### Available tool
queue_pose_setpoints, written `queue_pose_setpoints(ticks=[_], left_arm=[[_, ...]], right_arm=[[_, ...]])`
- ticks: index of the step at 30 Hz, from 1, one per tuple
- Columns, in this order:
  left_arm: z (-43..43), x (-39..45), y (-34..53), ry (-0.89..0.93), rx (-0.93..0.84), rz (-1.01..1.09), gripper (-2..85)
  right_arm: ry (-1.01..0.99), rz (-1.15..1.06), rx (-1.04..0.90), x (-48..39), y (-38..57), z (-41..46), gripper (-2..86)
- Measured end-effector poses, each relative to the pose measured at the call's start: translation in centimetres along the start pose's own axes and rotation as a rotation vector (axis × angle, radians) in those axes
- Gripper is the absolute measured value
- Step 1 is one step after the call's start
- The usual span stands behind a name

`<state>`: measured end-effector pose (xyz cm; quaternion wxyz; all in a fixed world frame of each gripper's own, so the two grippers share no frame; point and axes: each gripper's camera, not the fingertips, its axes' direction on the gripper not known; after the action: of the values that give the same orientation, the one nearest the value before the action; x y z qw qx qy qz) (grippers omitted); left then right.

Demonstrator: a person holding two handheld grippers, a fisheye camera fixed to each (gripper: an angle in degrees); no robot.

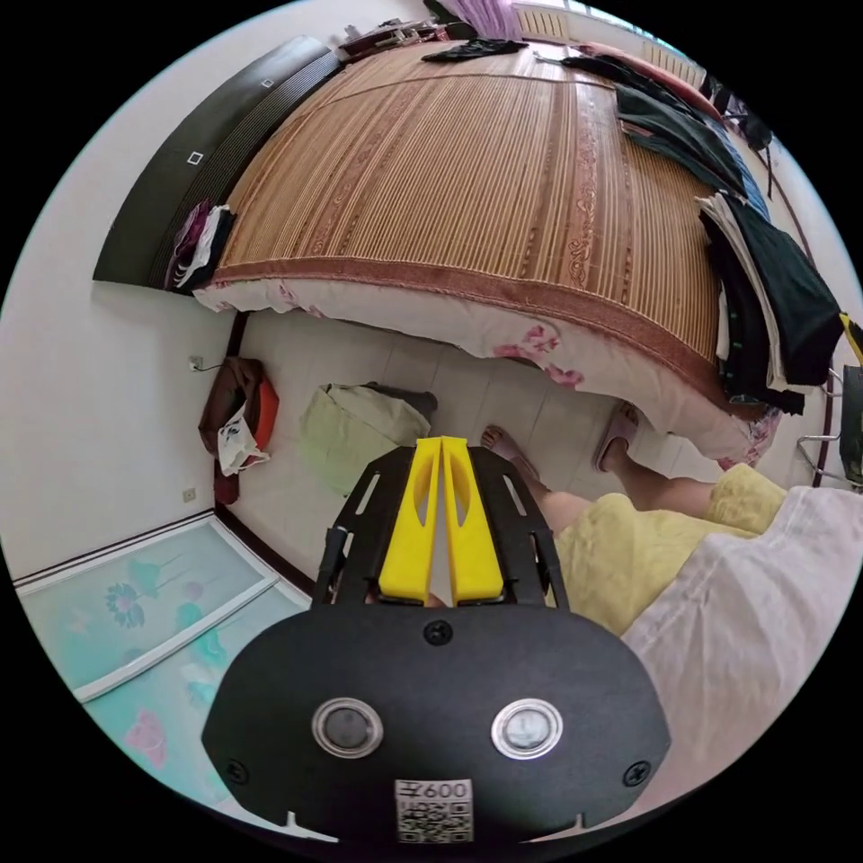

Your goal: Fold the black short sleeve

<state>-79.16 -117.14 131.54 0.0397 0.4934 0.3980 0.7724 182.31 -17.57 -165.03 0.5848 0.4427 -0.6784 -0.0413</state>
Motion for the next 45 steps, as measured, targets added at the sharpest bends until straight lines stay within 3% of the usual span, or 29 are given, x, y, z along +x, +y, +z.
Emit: queue_pose_setpoints(ticks=[8, 13, 16, 18, 22, 25, 28, 33, 36, 40, 45], left_arm=[[-1.3, -5.9, 9.8, 0.098, 0.032, -0.202, 0.8], [-3.6, -6.6, 15.7, 0.079, 0.014, -0.293, 0.8], [-6.2, -5.9, 19.0, 0.158, 0.037, -0.401, 0.9], [-8.0, -4.7, 21.0, 0.212, 0.055, -0.471, 0.9], [-10.2, -1.9, 23.1, 0.253, 0.016, -0.587, 0.9], [-13.0, 0.8, 24.3, 0.285, -0.008, -0.69, 0.9], [-16.8, 2.9, 24.9, 0.311, -0.021, -0.799, 0.9], [-26.5, 4.0, 24.7, 0.304, -0.047, -0.947, 0.8], [-32.5, 3.4, 23.5, 0.238, -0.027, -0.966, 0.9], [-40.4, 3.4, 23.2, 0.234, 0.045, -0.994, 0.9], [-47.9, 5.8, 23.1, 0.229, 0.042, -0.939, 0.8]], right_arm=[[0.0, -0.053, 0.195, -11.5, 1.8, 2.2, -0.8], [0.067, -0.016, 0.439, -13.7, 1.9, -4.2, -0.8], [-0.004, -0.001, 0.657, -13.1, 1.5, -11.6, -0.8], [-0.033, -0.122, 0.785, -14.6, 0.2, -17.6, -0.8], [-0.066, -0.411, 0.781, -20.4, -2.3, -21.1, -0.8], [-0.197, -0.47, 0.747, -22.5, -3.5, -16.8, -0.8], [-0.25, -0.449, 0.665, -22.7, -4.4, -5.7, -0.8], [-0.452, -0.408, 0.296, -25.1, -3.1, 22.4, -0.8], [-0.518, -0.493, 0.144, -28.4, -1.1, 31.6, -0.8], [-0.503, -0.661, 0.135, -29.1, 4.4, 34.9, -0.8], [-0.513, -0.571, 0.084, -13.8, 13.2, 37.5, -0.8]])
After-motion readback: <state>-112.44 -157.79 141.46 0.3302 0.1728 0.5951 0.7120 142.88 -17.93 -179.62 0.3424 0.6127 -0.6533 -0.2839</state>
